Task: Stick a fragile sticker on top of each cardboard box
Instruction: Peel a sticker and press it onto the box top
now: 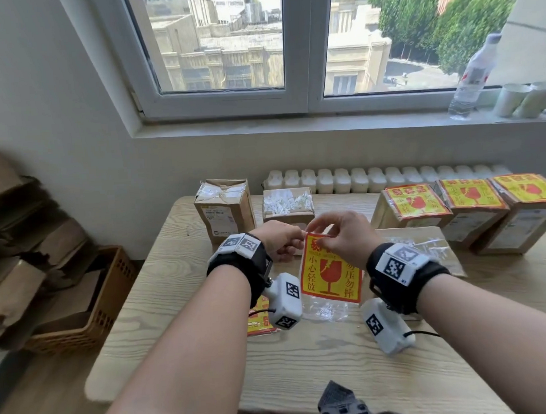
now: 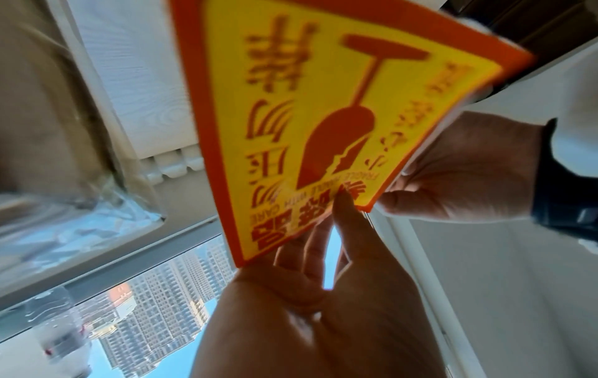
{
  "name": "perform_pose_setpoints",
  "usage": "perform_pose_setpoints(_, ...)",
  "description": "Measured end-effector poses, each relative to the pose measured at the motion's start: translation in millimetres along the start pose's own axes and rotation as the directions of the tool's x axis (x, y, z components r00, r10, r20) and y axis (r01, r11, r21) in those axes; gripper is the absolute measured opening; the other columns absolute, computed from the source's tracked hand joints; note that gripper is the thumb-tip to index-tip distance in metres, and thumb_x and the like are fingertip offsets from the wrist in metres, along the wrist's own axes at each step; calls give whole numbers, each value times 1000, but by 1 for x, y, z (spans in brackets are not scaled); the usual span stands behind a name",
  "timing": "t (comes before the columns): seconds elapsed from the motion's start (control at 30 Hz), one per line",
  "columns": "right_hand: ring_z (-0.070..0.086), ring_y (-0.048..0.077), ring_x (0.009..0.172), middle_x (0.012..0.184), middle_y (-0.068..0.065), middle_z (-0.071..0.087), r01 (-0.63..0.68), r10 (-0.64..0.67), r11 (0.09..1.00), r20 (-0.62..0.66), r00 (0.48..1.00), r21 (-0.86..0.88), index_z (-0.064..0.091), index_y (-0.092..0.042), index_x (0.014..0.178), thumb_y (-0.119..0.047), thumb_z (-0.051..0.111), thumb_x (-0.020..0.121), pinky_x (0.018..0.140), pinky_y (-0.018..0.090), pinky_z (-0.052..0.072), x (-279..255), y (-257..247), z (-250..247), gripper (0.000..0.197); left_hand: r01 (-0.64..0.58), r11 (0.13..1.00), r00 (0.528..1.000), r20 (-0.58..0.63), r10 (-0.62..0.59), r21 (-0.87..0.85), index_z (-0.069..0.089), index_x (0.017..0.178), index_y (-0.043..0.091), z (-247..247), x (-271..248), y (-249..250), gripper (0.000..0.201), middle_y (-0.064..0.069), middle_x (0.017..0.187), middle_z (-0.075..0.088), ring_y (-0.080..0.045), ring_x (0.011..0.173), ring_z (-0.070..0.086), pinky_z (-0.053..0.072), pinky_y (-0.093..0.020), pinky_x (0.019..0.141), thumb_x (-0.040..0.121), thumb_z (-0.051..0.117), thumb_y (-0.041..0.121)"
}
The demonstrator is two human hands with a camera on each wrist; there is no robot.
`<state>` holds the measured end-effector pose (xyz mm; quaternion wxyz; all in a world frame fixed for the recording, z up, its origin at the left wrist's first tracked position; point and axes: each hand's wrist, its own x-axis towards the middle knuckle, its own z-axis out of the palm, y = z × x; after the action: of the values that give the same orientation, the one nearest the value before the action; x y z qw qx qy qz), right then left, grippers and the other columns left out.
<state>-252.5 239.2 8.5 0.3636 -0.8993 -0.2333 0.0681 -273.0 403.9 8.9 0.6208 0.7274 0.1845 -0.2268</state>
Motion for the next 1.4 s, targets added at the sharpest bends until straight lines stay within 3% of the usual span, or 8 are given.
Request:
perform_pose_setpoints(0.17,67,13,82,87,-7,68,-21,21,1000,17,1000,13,61,-30,75,-18,72,82,68,31,58,4,2,3,17,44,998,999,20,-43,-39,60,76,12,-6,2,-1,18,3,59,55,-9,54,47,50,-20,54,92,52,11)
perform_pose_setpoints(0.33,66,9,77,84,-10,67,-20,19,999,23,1000,38,62,-27,87,-16,74,79,64,26,55,7,3,7,17,53,996,997,61,-49,-67,59,82,10,-10,-1,-1,15,0,69,58,-11,62,53,56,-22,59,95,53,14)
perform_pose_setpoints(0.63,66,5,75,80,-13,68,11,-9,998,-28,1000,68,74,-31,88,-16,72,82,56,16,48,10,-2,11,17,55,982,996,78,-42,-181,57,82,6,-11,0,-1,19,-8,76,58,-15,64,57,58,-22,52,97,48,12)
perform_pose_setpoints(0.77,65,4,76,85,-12,70,25,-21,998,-60,998,53,76,-28,95,-16,71,83,60,16,49,10,-4,11,17,48,961,998,60,-33,-271,58,84,-1,-11,-2,1,17,-13,76,62,-16,53,66,59,-26,52,97,48,6)
perform_pose_setpoints(0.93,65,8,72,71,-13,63,-30,31,999,-54,998,35,75,-25,83,-14,68,84,56,17,47,12,-5,8,13,49,955,998,48,-37,-293,57,96,-3,-12,-2,1,8,-15,80,61,-17,58,65,59,-26,51,94,50,-1)
perform_pose_setpoints(1.03,66,11,74,72,-13,65,-58,61,996,-50,997,61,71,-25,76,-11,66,83,58,21,50,14,-3,8,16,-14,959,997,66,34,-282,60,104,4,-14,-2,1,21,-15,82,62,-16,55,68,60,-26,54,93,47,-8)
perform_pose_setpoints(1.2,67,12,74,74,-9,68,-90,99,987,-57,993,135,70,-27,71,-10,65,82,58,23,49,15,1,10,20,-66,963,993,77,88,-260,65,94,6,-16,-2,2,25,-12,90,68,-19,72,70,61,-27,60,84,57,-15)
perform_pose_setpoints(1.4,68,7,71,72,-7,71,-58,72,975,-55,996,215,71,-21,69,-7,73,76,67,27,56,20,4,14,16,-149,975,989,-29,146,-163,64,79,10,-17,7,-5,17,-6,79,66,-12,72,66,60,-24,60,79,69,-6)
